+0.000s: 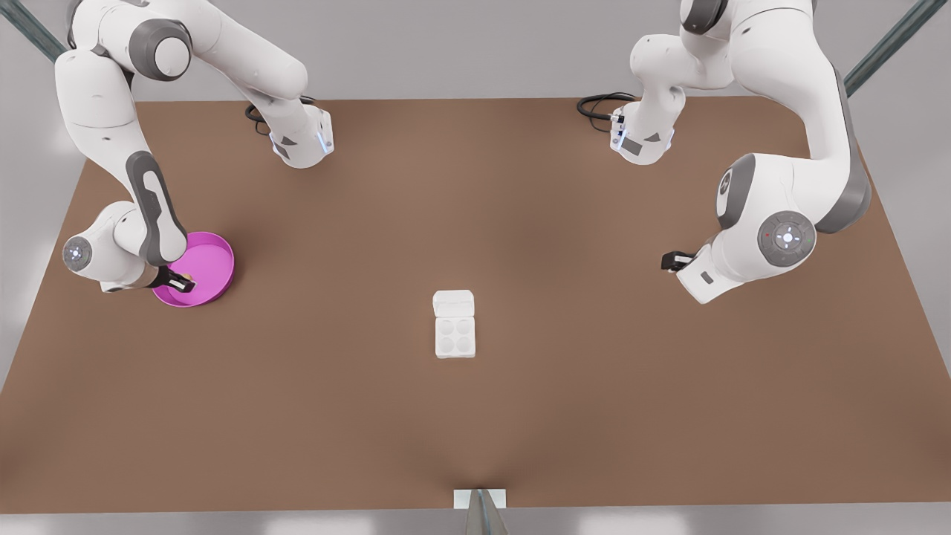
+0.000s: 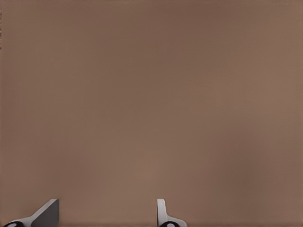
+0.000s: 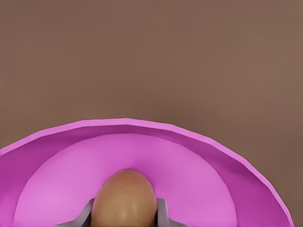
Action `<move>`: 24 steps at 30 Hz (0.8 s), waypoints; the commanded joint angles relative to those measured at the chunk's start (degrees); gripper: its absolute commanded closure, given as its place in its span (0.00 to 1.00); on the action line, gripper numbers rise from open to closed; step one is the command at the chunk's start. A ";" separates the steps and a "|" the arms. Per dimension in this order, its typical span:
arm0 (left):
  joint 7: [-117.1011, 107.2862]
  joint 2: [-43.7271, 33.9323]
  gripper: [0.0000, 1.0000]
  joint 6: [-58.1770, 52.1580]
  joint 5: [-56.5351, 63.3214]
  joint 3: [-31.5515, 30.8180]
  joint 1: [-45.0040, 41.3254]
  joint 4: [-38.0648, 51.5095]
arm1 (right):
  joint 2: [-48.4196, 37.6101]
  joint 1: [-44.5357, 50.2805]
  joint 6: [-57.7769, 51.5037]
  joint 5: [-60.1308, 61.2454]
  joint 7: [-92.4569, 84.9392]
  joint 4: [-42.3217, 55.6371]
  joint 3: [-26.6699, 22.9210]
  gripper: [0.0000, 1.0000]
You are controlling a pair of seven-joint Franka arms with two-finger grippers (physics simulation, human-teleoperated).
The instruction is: Pack egg into the box and close the box lid
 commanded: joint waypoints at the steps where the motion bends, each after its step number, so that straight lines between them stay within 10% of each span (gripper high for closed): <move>1: 0.10 0.01 0.00 -0.01 0.03 0.00 0.00 0.03 | -0.03 0.01 -0.86 -0.86 2.20 0.07 0.05 0.58; 14: 0.10 0.19 0.00 -0.09 0.03 0.00 0.00 0.38 | -0.56 0.19 -11.31 -0.78 1.84 4.73 0.48 0.60; 24: 0.01 0.19 0.00 -0.09 0.03 0.00 0.00 0.38 | -1.00 4.67 -20.19 1.33 2.72 10.62 10.15 0.60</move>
